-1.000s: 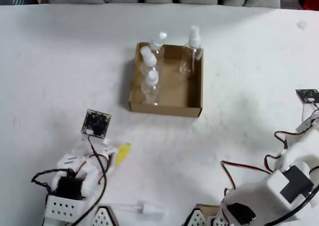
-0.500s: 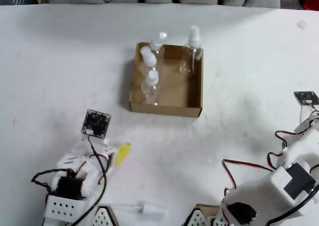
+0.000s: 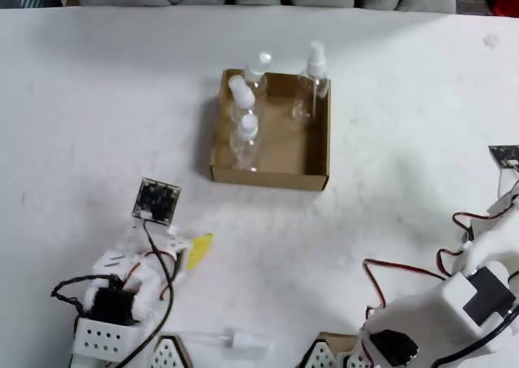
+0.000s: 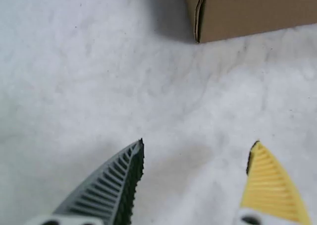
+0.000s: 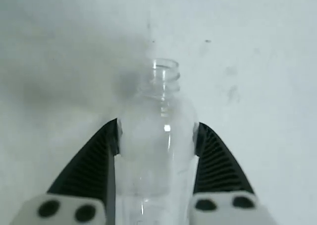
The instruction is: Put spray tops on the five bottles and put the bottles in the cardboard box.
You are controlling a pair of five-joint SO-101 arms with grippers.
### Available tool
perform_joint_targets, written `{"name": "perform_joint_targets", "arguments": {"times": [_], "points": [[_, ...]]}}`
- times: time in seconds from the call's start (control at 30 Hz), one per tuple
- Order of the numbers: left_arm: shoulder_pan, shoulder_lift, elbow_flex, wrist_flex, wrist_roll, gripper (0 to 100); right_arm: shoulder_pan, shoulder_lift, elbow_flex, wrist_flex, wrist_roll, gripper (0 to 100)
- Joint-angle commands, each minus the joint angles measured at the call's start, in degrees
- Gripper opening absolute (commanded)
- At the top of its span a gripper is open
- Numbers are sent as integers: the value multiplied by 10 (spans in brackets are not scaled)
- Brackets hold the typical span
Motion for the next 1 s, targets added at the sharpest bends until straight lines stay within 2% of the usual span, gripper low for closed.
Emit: {"name": "perform_joint_targets", "arguments": {"times": [0.0, 0.17, 0.33, 0.43, 0.5, 0.57, 0.67, 0.77, 0.97], "points": [[-4, -14, -36, 15, -6, 302, 20, -58, -28, 10, -4, 15], [-4, -13, -126, 97, -68, 301, 34, -71, -26, 10, 33, 15], [3, -2, -268, 210, -155, 301, 51, -70, -27, 7, 40, 15], [29, 58, -351, 264, -200, 301, 55, -70, -27, -4, 47, 15], [47, 124, -389, 265, -223, 301, 51, -70, -27, -10, 55, 15], [82, 199, -428, 281, -240, 301, 51, -70, -27, -15, 55, 15], [151, 306, -493, 349, -280, 301, 52, -69, -27, -15, 55, 15], [216, 385, -520, 362, -311, 301, 52, -54, -28, -22, 55, 15], [378, 480, -524, 363, -309, 301, 52, 13, -74, -36, 56, 15]]}}
